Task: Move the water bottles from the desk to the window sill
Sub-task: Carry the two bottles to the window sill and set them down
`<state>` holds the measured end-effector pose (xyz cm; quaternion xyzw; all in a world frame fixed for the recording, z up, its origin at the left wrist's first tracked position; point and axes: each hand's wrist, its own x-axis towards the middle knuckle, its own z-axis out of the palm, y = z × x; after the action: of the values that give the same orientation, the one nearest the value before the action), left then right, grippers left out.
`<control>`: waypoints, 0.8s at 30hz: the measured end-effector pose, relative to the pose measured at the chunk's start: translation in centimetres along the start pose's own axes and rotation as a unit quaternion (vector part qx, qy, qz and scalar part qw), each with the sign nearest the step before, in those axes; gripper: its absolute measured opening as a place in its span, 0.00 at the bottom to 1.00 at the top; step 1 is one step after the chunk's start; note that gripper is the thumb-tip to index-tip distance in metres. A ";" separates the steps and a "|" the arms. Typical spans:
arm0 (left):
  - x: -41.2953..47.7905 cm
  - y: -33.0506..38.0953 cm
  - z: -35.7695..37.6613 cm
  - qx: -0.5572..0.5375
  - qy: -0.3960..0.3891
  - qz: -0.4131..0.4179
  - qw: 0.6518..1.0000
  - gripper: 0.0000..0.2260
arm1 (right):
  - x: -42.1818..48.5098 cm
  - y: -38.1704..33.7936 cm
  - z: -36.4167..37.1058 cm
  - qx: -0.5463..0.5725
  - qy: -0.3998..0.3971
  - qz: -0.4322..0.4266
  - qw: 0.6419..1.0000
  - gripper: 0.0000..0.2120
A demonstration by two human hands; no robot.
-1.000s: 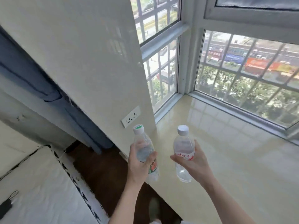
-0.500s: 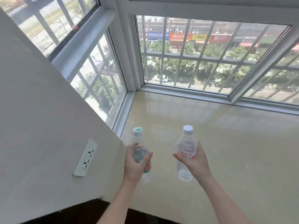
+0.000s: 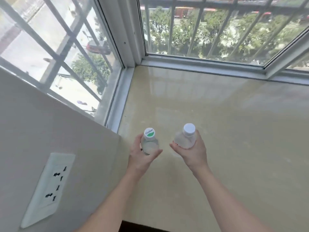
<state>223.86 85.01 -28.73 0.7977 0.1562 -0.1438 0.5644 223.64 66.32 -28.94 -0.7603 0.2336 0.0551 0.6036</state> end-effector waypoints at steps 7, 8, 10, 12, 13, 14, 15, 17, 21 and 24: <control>2.7 -2.3 1.0 0.024 0.012 0.026 0.999 0.25 | 2.0 2.6 2.4 -0.048 0.066 -0.005 0.997 0.30; 2.9 -2.7 1.0 0.032 0.013 0.029 0.999 0.25 | 2.1 2.9 2.5 -0.052 0.073 -0.005 0.996 0.30; 3.2 -3.3 1.1 0.043 0.013 0.036 0.998 0.26 | 2.1 3.5 2.7 -0.055 0.086 -0.003 0.995 0.30; 3.3 -3.6 1.1 0.050 0.018 0.039 0.998 0.27 | 1.9 3.9 2.9 -0.057 0.090 0.002 0.994 0.30; 3.2 -3.7 1.1 0.054 0.021 0.040 0.998 0.27 | 1.8 4.1 2.9 -0.057 0.091 0.005 0.994 0.31; 3.1 -3.8 1.0 0.058 0.021 0.038 0.997 0.27 | 1.7 4.2 3.0 -0.055 0.092 0.007 0.994 0.31; 3.0 -3.9 1.0 0.061 0.020 0.036 0.997 0.27 | 1.7 4.3 3.1 -0.054 0.092 0.008 0.994 0.32; 2.9 -4.3 0.8 0.067 0.019 0.031 0.997 0.27 | 1.4 4.4 3.2 -0.053 0.095 0.013 0.994 0.32; 3.1 -4.5 0.7 0.072 0.028 0.027 0.997 0.26 | 1.2 4.8 3.0 -0.046 0.093 0.028 0.994 0.34; 3.1 -4.8 0.6 0.076 0.022 0.040 0.996 0.28 | 1.1 5.1 2.9 -0.038 0.088 0.031 0.995 0.35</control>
<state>224.71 86.19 -34.31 0.8468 0.1256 -0.1147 0.5040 223.02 67.91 -34.69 -0.7766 0.3073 0.0155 0.5497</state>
